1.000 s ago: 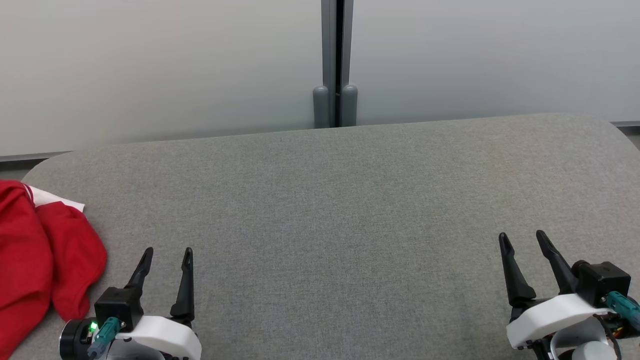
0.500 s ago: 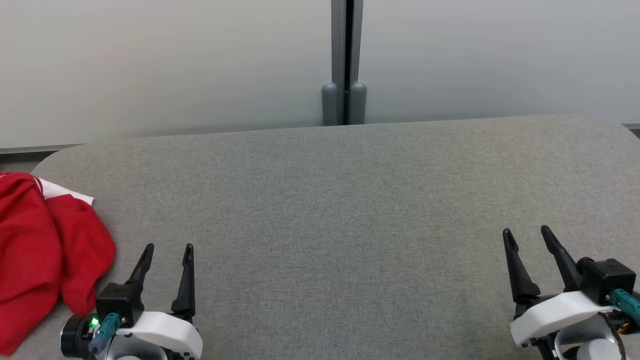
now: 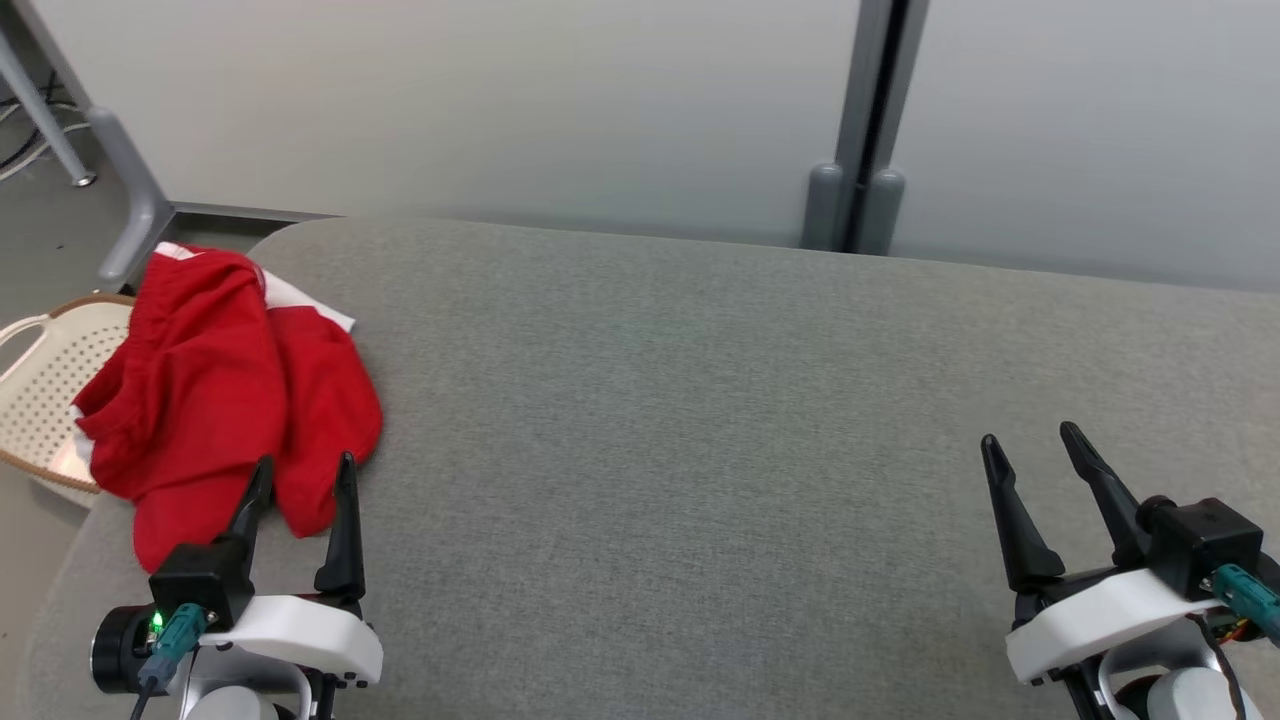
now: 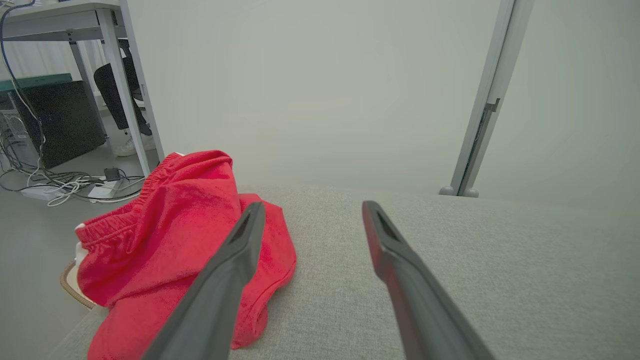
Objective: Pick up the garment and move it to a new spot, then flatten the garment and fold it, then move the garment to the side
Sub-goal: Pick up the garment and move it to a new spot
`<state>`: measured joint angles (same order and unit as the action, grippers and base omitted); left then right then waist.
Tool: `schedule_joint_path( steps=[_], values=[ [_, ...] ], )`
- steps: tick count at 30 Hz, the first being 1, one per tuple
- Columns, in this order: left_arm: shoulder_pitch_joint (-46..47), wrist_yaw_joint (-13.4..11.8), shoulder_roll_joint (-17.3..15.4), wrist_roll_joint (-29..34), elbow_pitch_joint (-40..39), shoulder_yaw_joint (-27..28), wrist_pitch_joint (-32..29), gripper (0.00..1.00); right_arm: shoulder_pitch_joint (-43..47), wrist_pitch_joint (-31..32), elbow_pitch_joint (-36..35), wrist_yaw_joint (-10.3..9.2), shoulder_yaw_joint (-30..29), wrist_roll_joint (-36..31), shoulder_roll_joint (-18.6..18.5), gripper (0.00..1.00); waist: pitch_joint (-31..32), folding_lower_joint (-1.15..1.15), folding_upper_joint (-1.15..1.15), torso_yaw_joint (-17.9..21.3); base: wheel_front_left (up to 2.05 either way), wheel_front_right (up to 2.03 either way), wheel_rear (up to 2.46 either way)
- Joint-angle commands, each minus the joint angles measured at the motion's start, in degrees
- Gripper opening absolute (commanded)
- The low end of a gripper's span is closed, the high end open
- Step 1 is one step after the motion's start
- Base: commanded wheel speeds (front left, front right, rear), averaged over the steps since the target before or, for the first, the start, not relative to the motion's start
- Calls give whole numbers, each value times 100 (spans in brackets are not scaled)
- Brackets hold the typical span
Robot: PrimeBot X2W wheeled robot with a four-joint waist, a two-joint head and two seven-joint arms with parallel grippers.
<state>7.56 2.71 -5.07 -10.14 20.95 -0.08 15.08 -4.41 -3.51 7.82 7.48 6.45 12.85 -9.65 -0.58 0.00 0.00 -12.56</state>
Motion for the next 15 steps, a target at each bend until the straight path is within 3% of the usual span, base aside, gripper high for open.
schedule_joint_path(
  steps=[1,8,15],
  values=[
    [80,12,-26,-23,-23,16,12,100,56,22,-75,2,7,-60,4,100,-10,0,0,-364,0,0,0],
    [22,8,-34,-46,-69,150,12,100,83,154,-289,2,136,-127,38,100,-5,0,0,-847,0,0,0],
    [-32,-24,10,-28,-151,208,12,100,106,230,-397,1,139,-137,43,100,-31,0,0,-1005,0,0,0]
  ],
)
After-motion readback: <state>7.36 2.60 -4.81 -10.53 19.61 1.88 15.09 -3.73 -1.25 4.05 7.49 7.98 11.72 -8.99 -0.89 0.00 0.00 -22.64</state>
